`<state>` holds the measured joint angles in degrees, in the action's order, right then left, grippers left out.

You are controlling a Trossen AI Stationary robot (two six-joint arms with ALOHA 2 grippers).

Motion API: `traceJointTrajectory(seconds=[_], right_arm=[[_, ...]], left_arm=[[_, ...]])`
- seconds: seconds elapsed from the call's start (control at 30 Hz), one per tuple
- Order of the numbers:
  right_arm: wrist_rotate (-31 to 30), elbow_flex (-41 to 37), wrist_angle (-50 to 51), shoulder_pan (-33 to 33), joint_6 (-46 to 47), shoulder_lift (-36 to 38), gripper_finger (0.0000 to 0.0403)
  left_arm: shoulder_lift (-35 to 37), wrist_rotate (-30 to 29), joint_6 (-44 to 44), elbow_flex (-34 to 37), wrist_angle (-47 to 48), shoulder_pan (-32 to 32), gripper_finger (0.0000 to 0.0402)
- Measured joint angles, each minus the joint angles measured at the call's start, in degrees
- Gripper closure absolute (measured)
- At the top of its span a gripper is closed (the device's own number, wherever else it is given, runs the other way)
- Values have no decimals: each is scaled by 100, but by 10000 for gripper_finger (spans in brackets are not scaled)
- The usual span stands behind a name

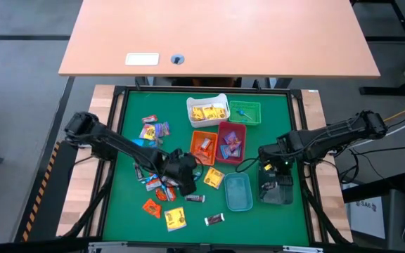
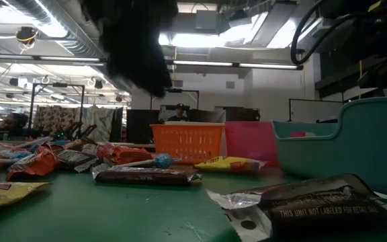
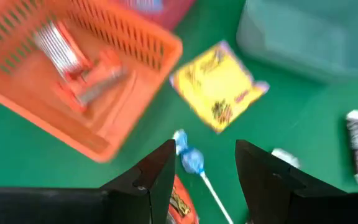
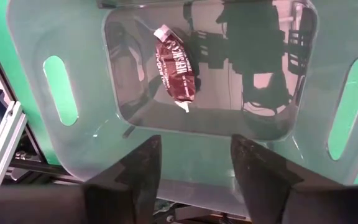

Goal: Sort candy
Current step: Put the orange chocolate into the orange basket

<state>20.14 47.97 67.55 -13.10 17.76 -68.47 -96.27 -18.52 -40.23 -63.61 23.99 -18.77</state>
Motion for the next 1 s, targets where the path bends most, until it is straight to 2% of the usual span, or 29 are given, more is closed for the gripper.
traceJointTrajectory(seconds=[0.27,0.5,1.0], right_arm=[[-4,0,-9,0,0,0,213],[-7,0,-15,0,0,0,214],[-13,0,-14,0,0,0,214]], left_arm=[[-757,0,-544,0,181,-172,244],[-821,-11,-1062,0,901,-170,244],[-1134,2,-1042,-2,800,-273,252]])
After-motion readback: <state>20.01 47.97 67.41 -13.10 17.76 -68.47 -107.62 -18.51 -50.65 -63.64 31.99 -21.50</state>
